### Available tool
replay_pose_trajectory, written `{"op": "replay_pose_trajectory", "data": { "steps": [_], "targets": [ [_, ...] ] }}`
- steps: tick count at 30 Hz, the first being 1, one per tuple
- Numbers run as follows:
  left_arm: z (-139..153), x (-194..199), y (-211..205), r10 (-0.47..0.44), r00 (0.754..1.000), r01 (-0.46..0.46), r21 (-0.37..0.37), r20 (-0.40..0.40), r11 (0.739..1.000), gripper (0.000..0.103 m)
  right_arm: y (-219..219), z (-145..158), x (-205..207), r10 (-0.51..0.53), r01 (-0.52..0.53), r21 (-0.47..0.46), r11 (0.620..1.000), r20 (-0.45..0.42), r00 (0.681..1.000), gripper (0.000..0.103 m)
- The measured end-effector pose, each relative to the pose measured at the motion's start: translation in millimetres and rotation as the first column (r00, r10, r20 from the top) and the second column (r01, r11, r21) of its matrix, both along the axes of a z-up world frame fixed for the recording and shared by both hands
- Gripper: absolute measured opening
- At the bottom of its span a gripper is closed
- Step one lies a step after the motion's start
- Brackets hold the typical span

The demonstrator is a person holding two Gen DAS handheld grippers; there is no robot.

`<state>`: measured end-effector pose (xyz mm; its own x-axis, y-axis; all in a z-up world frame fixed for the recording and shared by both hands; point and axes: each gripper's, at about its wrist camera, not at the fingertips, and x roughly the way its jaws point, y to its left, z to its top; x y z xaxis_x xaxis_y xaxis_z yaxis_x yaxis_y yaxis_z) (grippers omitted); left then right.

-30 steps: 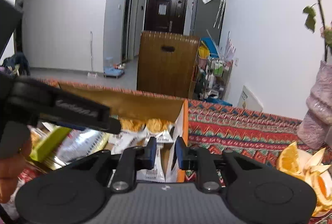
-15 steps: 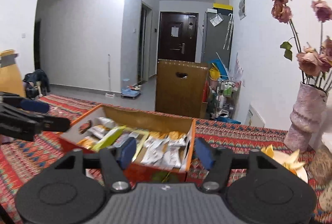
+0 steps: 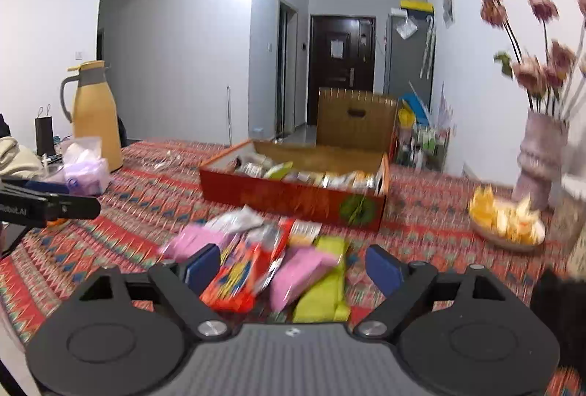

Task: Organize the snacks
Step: 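Move both open tools back from the box to the snack pile, then grasp a white packet with the left tool while the right tool grasps a white pumpkin-seed packet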

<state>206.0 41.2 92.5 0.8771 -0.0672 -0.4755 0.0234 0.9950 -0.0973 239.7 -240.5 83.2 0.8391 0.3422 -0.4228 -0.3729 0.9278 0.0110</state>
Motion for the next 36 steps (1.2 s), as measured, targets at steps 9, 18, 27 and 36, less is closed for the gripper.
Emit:
{"op": "replay_pose_trajectory", "data": {
  "steps": [9,18,27,36],
  "targets": [
    [-37.6,-26.3,3.5,0.032,0.991,-0.037,-0.037,-0.126,0.999,0.096,5.0,-43.6,-47.5,-0.003,0.002,-0.013,1.0,-0.102,0.995,0.086],
    [-43.2,-20.0,2.5,0.018,0.989,-0.025,-0.046,-0.144,0.999,0.096,7.4,-51.7,-45.9,-0.013,0.011,-0.016,1.0,-0.135,0.991,0.086],
    [-49.9,5.7,6.5,0.012,0.985,-0.021,-0.053,-0.171,0.998,0.096,12.3,-55.0,-20.2,-0.021,0.017,-0.026,1.0,-0.158,0.987,0.086],
    [-51.5,51.3,6.8,-0.012,0.985,0.008,-0.024,-0.175,1.0,0.096,13.3,-50.0,25.3,-0.039,0.035,-0.03,0.999,-0.142,0.989,0.085]
  ]
}}
